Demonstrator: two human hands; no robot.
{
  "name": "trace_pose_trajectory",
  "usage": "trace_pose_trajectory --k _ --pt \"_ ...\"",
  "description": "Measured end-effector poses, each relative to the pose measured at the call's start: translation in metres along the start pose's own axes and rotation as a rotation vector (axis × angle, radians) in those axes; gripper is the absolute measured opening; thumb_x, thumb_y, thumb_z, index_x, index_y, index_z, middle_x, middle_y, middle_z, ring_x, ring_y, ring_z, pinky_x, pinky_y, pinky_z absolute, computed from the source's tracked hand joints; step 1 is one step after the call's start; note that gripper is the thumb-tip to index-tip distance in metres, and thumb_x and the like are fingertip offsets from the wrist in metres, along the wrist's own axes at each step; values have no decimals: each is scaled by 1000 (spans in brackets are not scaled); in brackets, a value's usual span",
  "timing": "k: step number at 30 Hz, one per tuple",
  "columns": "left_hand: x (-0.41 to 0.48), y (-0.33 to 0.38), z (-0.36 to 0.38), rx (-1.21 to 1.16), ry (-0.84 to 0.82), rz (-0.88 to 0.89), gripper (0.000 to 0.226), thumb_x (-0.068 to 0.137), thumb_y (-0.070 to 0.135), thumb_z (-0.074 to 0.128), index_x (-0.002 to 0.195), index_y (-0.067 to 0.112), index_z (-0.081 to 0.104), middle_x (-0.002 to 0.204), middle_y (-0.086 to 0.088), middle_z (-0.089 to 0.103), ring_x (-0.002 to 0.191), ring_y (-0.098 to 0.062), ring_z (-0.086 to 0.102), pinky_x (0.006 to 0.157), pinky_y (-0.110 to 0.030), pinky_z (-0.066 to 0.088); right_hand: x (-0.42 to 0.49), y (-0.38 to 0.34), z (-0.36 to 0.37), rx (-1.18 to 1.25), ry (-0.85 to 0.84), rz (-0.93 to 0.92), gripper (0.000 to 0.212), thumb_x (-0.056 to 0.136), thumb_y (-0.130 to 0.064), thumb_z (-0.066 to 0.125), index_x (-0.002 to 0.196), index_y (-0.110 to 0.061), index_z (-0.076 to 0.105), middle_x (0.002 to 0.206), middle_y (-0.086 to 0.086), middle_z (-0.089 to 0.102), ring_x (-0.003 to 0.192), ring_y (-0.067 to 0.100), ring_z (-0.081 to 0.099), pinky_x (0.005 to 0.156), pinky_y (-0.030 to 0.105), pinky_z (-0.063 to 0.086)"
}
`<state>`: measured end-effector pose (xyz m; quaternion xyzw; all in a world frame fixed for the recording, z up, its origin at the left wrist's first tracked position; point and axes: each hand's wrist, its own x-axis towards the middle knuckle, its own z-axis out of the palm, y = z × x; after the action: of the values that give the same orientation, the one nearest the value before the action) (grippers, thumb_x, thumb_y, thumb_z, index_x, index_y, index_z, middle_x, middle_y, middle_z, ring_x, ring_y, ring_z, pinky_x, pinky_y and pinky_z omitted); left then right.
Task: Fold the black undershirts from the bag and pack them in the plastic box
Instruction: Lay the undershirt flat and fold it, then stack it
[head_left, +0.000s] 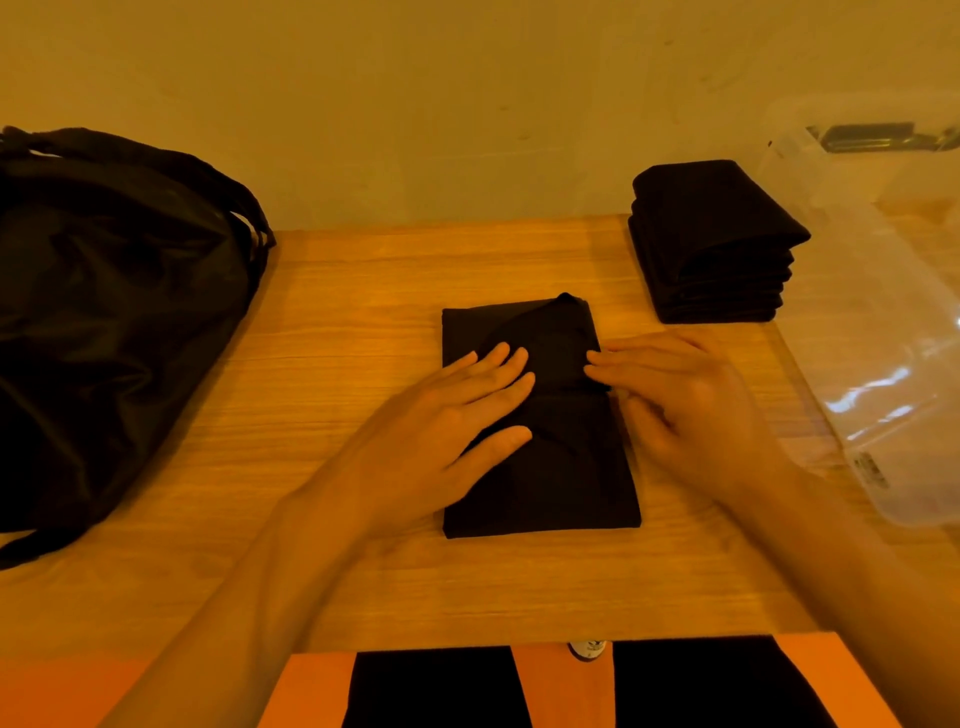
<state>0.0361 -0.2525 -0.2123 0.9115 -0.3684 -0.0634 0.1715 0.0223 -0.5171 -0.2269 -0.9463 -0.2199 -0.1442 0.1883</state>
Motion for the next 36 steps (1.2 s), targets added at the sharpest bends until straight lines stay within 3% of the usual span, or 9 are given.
trace_pose_trajectory --k 5,9,12,16,23,26,30,32,36 --pt "-1 -4 2 -210 327 -172 58 107 48 37 157 19 31 167 5 17 154 -1 9 125 -21 10 7 -1 -11 65 188 77 38 89 -13 42 109 -13 75 103 -5 70 104 18 63 93 32 39" --pt "4 5 5 -6 100 -209 77 98 66 15 161 24 1 168 8 -8 152 0 -13 120 -15 -11 17 -14 -6 32 -60 -14 42 87 -1 55 123 -15 70 128 -1 67 127 15 57 109 40 35" --pt "1 8 9 24 27 -199 79 94 70 5 160 27 -3 169 7 -5 153 -1 -11 125 -24 -6 8 -12 -2 53 -55 32 42 84 6 64 118 -16 73 121 2 72 118 15 63 105 45 45" --pt "5 4 4 -96 241 -220 67 101 59 29 159 26 28 165 7 26 152 -6 19 125 -27 15 24 -12 -11 223 161 196 28 93 0 62 115 -14 72 108 -3 71 99 4 62 89 20 50" --pt "38 -3 -5 -73 355 -182 40 96 34 67 131 16 67 140 0 59 129 -18 52 109 -32 40 86 8 3 235 -49 375 35 93 -25 71 128 -23 65 106 -11 64 87 1 60 72 7 40" --pt "61 -8 -15 -92 363 -194 49 96 37 65 139 15 59 144 -1 52 134 -18 45 110 -27 35 90 14 6 235 -54 361 23 90 -24 75 113 -24 73 99 -12 67 79 -4 59 69 6 41" --pt "82 -21 -10 96 20 -142 66 103 50 44 160 20 27 169 -5 16 156 -21 11 127 -39 13 80 19 10 191 63 233 6 89 -20 75 95 -20 78 89 -6 71 74 2 62 73 15 50" --pt "81 -23 -4 152 -69 -125 65 105 53 29 162 26 12 170 0 5 157 -17 -2 126 -34 0 74 21 12 137 84 135 7 90 -16 74 95 -14 79 90 0 72 78 12 65 75 32 56" --pt "77 -23 -4 1 -112 -155 65 100 61 6 160 34 9 168 15 -3 153 -2 -14 124 -27 -9 60 23 11 27 16 40 21 93 -3 65 109 -8 76 104 7 70 99 23 63 84 37 53"
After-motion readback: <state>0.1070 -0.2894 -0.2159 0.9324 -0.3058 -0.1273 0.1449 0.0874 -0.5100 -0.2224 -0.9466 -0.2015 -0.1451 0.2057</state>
